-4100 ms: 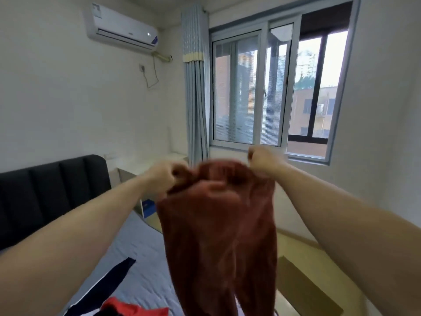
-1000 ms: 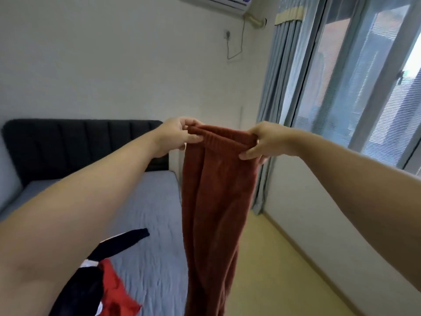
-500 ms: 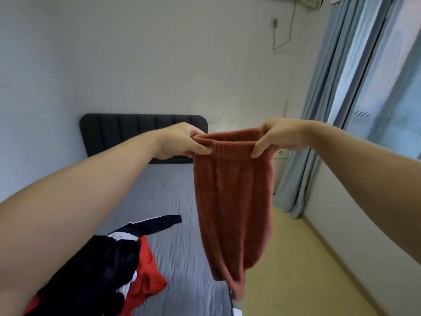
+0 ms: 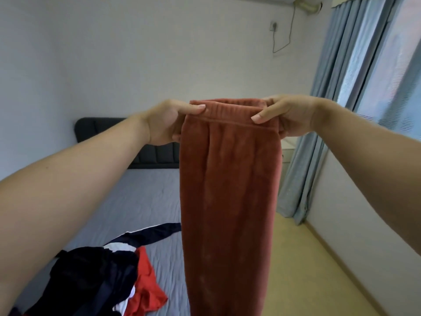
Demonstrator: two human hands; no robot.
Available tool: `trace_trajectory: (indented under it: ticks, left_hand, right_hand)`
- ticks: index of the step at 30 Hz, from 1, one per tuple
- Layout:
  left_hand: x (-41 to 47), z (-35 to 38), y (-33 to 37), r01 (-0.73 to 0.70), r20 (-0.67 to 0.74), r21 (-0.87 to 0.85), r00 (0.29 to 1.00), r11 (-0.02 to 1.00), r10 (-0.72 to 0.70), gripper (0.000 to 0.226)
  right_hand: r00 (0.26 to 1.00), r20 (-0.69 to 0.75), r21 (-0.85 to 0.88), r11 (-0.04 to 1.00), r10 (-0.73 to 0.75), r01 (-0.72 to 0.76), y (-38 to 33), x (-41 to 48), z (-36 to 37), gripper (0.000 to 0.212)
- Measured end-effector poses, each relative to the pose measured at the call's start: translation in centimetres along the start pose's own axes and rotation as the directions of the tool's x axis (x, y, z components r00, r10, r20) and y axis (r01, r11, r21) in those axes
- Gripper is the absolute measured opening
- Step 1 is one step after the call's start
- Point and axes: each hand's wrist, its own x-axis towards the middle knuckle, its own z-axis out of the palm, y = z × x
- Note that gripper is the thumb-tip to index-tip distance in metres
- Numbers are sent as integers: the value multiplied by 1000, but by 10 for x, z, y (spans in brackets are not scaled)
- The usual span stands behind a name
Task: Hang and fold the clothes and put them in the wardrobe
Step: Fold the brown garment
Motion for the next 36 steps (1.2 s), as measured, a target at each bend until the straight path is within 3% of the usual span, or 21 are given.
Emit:
trace_trajectory:
  ticks: [5, 8, 12, 14, 17, 21, 23, 26, 28, 31, 36]
  left_hand:
    - [38, -28, -47, 114, -94, -9, 989, 993, -114, 15]
    - [74, -51, -87, 277, -177, 37, 947, 960, -267, 24]
    - [141, -86, -152, 466, -352, 91, 842, 880, -409, 13]
    - [183, -102, -183, 479, -490, -9, 763, 878, -421, 15]
    - [248, -125, -208, 367, -706, -182, 596, 912, -382, 20]
    - [321, -159, -190, 348, -875, -153, 387, 925, -291, 24]
    - [343, -174, -170, 327, -914, -125, 330, 937, -237, 29]
    - [357, -190, -149, 226, -930, -50, 344, 973, -128, 38]
    - [355, -192, -142, 148, -934, -43, 345, 988, -93, 35]
    - [337, -183, -144, 118, -916, -13, 397, 993, -59, 30]
    - [264, -141, -186, 219, -849, 135, 528, 966, -1, 42]
  right_hand:
    - [994, -70, -118, 989, 80, -87, 40, 65, -27, 64]
    - [976, -80, -206, 955, 201, -213, 81, 119, -50, 53]
    - [955, -50, -193, 936, 292, -296, 142, 213, -84, 28]
    - [966, -103, -161, 954, 237, -252, 168, 263, -100, 24]
    - [970, -230, -233, 964, 74, -129, 188, 336, -127, 24]
    - [940, -281, -460, 887, -194, 45, 182, 399, -166, 26]
    - [881, -321, -565, 817, -348, 116, 172, 414, -184, 28]
    - [784, -368, -628, 755, -499, 186, 158, 421, -204, 29]
    - [764, -377, -622, 754, -524, 210, 150, 418, -209, 29]
    - [775, -363, -644, 740, -518, 193, 147, 399, -202, 35]
    - [855, -318, -676, 730, -410, 98, 178, 346, -147, 37]
